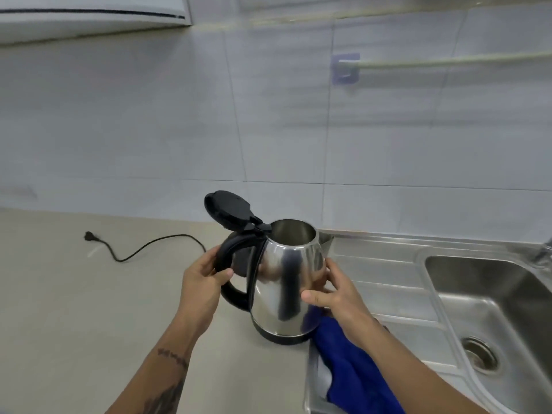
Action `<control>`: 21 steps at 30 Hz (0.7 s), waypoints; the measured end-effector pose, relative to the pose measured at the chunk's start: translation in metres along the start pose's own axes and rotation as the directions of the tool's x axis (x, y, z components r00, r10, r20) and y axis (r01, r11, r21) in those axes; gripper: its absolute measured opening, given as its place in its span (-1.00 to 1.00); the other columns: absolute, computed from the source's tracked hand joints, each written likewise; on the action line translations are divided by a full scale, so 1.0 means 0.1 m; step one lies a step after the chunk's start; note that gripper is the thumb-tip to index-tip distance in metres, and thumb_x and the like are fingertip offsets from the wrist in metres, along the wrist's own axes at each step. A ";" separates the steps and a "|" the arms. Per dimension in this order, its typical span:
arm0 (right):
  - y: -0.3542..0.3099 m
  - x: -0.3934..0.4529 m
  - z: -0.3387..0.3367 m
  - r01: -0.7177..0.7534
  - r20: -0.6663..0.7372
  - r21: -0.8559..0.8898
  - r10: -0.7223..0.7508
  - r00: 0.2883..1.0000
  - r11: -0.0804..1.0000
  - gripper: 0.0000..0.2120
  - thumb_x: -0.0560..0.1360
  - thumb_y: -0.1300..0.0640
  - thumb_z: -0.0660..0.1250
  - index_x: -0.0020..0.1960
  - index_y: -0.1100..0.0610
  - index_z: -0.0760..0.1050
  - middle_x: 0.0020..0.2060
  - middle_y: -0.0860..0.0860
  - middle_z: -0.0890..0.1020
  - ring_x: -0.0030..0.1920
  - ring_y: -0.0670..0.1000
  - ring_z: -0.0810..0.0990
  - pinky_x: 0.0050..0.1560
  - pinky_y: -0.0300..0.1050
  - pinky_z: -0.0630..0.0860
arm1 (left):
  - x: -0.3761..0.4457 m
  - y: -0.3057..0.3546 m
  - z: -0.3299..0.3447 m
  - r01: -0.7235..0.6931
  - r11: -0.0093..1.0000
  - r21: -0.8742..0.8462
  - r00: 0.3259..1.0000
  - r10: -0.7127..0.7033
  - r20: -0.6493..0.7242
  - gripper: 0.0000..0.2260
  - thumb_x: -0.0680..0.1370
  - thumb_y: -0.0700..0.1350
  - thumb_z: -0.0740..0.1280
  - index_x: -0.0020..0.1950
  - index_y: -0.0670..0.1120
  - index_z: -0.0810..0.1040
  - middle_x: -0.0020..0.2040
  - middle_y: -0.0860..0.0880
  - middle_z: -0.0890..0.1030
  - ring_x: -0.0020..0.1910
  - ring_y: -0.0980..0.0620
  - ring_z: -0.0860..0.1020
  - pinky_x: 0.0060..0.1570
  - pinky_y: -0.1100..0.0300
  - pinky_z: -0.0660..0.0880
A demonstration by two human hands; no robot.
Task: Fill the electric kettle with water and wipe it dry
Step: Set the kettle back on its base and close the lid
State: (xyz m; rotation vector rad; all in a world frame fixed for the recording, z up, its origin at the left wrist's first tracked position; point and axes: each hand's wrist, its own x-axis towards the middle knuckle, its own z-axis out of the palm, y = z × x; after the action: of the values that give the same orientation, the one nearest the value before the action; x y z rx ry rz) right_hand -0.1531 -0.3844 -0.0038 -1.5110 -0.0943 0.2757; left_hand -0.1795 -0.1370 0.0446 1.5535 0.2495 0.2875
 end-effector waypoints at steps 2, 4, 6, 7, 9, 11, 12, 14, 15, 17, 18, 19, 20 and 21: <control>0.07 0.07 0.21 -0.010 0.020 0.013 0.010 1.000 1.000 -0.19 0.18 0.11 0.62 0.39 -0.11 0.44 0.15 0.02 0.63 0.20 0.10 0.65 0.23 0.10 0.60 | 0.02 -0.07 -0.17 -0.020 0.999 0.045 0.999 0.022 -0.046 -0.56 0.51 -0.47 0.28 0.15 0.02 0.63 0.02 0.05 0.72 0.09 0.11 0.64 0.20 0.16 0.47; 0.13 0.10 0.39 -0.020 0.030 0.002 0.020 0.999 1.000 -0.20 0.20 0.11 0.62 0.40 -0.05 0.43 0.16 0.03 0.61 0.21 0.11 0.64 0.20 0.06 0.62 | 0.08 -0.14 -0.31 -0.014 0.997 0.082 0.997 0.021 -0.081 -0.58 0.52 -0.45 0.28 0.23 -0.02 0.60 0.08 0.03 0.69 0.15 0.09 0.61 0.25 0.15 0.45; 0.16 0.11 0.54 -0.022 0.026 0.016 0.021 0.999 1.000 -0.25 0.24 0.18 0.61 0.37 -0.06 0.44 0.13 0.04 0.60 0.16 0.13 0.66 0.06 0.00 0.66 | 0.12 -0.22 -0.44 0.005 0.995 0.096 0.995 0.004 -0.097 -0.58 0.52 -0.44 0.27 0.24 -0.03 0.59 0.09 0.03 0.68 0.16 0.07 0.60 0.22 0.16 0.45; 0.17 0.10 0.62 -0.020 0.019 0.020 0.020 1.000 1.000 -0.26 0.26 0.22 0.61 0.36 -0.12 0.44 0.12 0.03 0.60 0.12 0.13 0.68 0.01 0.01 0.68 | 0.13 -0.27 -0.51 0.016 0.995 0.098 0.995 -0.006 -0.099 -0.58 0.52 -0.44 0.26 0.23 -0.02 0.59 0.09 0.02 0.67 0.16 0.07 0.59 0.21 0.17 0.45; 0.21 0.11 0.79 -0.012 -0.006 0.012 0.012 1.000 1.000 -0.27 0.26 0.24 0.61 0.29 -0.22 0.46 0.05 -0.02 0.63 0.11 0.15 0.69 0.00 0.03 0.69 | 0.17 -0.35 -0.65 0.022 0.995 0.096 0.996 -0.013 -0.090 -0.57 0.52 -0.45 0.26 0.22 0.00 0.59 0.09 0.01 0.67 0.17 0.06 0.59 0.18 0.17 0.45; 0.27 0.12 0.95 -0.022 -0.026 -0.004 0.022 0.999 1.000 -0.29 0.22 0.22 0.60 0.26 -0.23 0.49 -0.05 -0.06 0.64 0.12 0.16 0.68 0.08 0.01 0.67 | 0.23 -0.43 -0.80 0.020 0.996 0.092 0.997 -0.013 -0.077 -0.56 0.51 -0.45 0.26 0.19 0.03 0.59 0.09 0.00 0.67 0.17 0.06 0.59 0.16 0.18 0.44; 0.28 0.11 1.03 -0.027 -0.031 -0.008 0.026 0.999 1.000 -0.29 0.22 0.22 0.59 0.28 -0.21 0.49 -0.09 -0.08 0.64 0.13 0.15 0.67 0.11 -0.02 0.65 | 0.26 -0.46 -0.87 0.021 0.996 0.088 0.998 -0.014 -0.069 -0.55 0.51 -0.46 0.26 0.18 0.04 0.59 0.09 0.00 0.67 0.16 0.06 0.59 0.16 0.18 0.43; 0.31 0.10 1.17 -0.032 -0.047 -0.015 0.031 0.998 0.999 -0.28 0.24 0.26 0.58 0.31 -0.16 0.49 -0.10 -0.08 0.62 0.14 0.15 0.66 0.13 -0.09 0.62 | 0.32 -0.51 -1.01 0.023 0.997 0.076 0.999 -0.019 -0.043 -0.55 0.50 -0.47 0.27 0.16 0.04 0.60 0.08 0.00 0.68 0.15 0.06 0.60 0.15 0.19 0.44; 0.33 0.09 1.24 -0.033 -0.062 -0.020 0.031 0.998 0.999 -0.29 0.26 0.29 0.57 0.31 -0.16 0.49 -0.07 -0.06 0.62 0.15 0.15 0.65 0.13 -0.11 0.60 | 0.34 -0.54 -1.07 0.023 0.997 0.073 1.000 -0.022 -0.023 -0.55 0.49 -0.47 0.27 0.16 0.04 0.60 0.07 0.00 0.68 0.15 0.06 0.60 0.14 0.19 0.44; 0.36 0.07 1.36 -0.037 -0.095 -0.019 0.035 0.995 0.999 -0.26 0.28 0.35 0.56 0.30 -0.21 0.49 0.06 -0.01 0.65 0.17 0.13 0.65 0.13 -0.13 0.59 | 0.39 -0.59 -1.19 0.016 0.997 0.079 1.000 -0.017 0.020 -0.54 0.49 -0.48 0.27 0.15 0.04 0.60 0.06 0.01 0.68 0.14 0.06 0.61 0.14 0.20 0.45; 0.37 0.05 1.42 -0.047 -0.108 -0.014 0.045 0.993 0.999 -0.24 0.27 0.35 0.56 0.31 -0.22 0.48 0.11 -0.01 0.64 0.18 0.11 0.65 0.14 -0.13 0.59 | 0.42 -0.61 -1.25 0.016 0.996 0.087 0.999 -0.019 0.041 -0.54 0.49 -0.47 0.28 0.15 0.05 0.60 0.06 0.02 0.68 0.13 0.08 0.61 0.15 0.21 0.45; 0.38 0.04 1.47 -0.057 -0.117 -0.015 0.055 0.992 0.998 -0.21 0.25 0.33 0.56 0.35 -0.22 0.46 0.15 -0.02 0.63 0.20 0.10 0.64 0.14 -0.12 0.58 | 0.43 -0.63 -1.31 0.017 0.995 0.095 0.998 -0.023 0.060 -0.53 0.49 -0.47 0.28 0.14 0.08 0.60 0.06 0.04 0.69 0.13 0.10 0.61 0.15 0.21 0.45; 0.39 0.02 1.52 -0.066 -0.123 -0.018 0.064 0.990 0.998 -0.18 0.22 0.30 0.56 0.38 -0.21 0.44 0.18 -0.05 0.62 0.21 0.09 0.63 0.13 -0.13 0.57 | 0.45 -0.65 -1.36 0.017 0.995 0.098 0.997 -0.024 0.074 -0.52 0.49 -0.47 0.29 0.12 0.10 0.60 0.05 0.05 0.69 0.12 0.11 0.61 0.17 0.20 0.46; 0.39 0.01 1.56 -0.071 -0.128 -0.022 0.067 0.989 0.997 -0.15 0.21 0.28 0.55 0.40 -0.20 0.42 0.19 -0.06 0.62 0.22 0.08 0.62 0.12 -0.14 0.56 | 0.46 -0.66 -1.40 0.015 0.995 0.099 0.996 -0.023 0.087 -0.52 0.49 -0.47 0.29 0.12 0.11 0.60 0.05 0.07 0.69 0.12 0.12 0.61 0.18 0.19 0.46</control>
State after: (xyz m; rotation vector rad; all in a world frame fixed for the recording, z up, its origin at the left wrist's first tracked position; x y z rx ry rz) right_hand -0.1933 -0.2309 -0.0327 -1.5563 0.0561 0.2332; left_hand -0.1816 0.0111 -0.0207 1.6562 0.2119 0.1936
